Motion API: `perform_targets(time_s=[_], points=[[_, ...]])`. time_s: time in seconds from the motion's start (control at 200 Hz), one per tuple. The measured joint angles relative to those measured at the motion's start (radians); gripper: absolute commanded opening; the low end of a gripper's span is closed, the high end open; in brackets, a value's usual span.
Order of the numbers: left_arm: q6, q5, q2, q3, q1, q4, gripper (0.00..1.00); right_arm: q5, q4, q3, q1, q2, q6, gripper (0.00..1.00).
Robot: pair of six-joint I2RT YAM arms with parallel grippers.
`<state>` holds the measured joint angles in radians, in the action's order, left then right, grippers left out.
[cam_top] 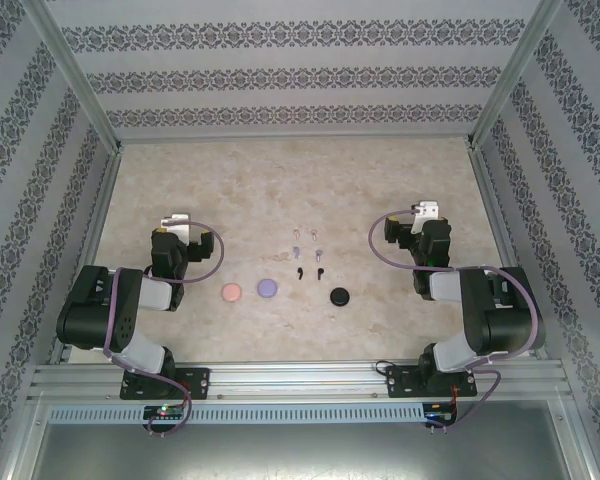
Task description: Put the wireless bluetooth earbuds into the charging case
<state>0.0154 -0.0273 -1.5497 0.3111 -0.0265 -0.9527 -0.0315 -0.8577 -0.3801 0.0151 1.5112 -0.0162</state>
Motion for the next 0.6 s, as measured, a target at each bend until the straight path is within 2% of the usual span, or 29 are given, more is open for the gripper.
perform_targets(time_s=[0.315,0.6], points=[[0.0,0.005,0.0,0.065,0.0,0.055,0.99,0.0,0.0,0.0,0.0,0.0,0.0,0.98],[-0.001,0.054,-0.001,0.089,0.027,0.109,0.99,0.0,0.0,0.0,0.0,0.0,0.0,0.98]])
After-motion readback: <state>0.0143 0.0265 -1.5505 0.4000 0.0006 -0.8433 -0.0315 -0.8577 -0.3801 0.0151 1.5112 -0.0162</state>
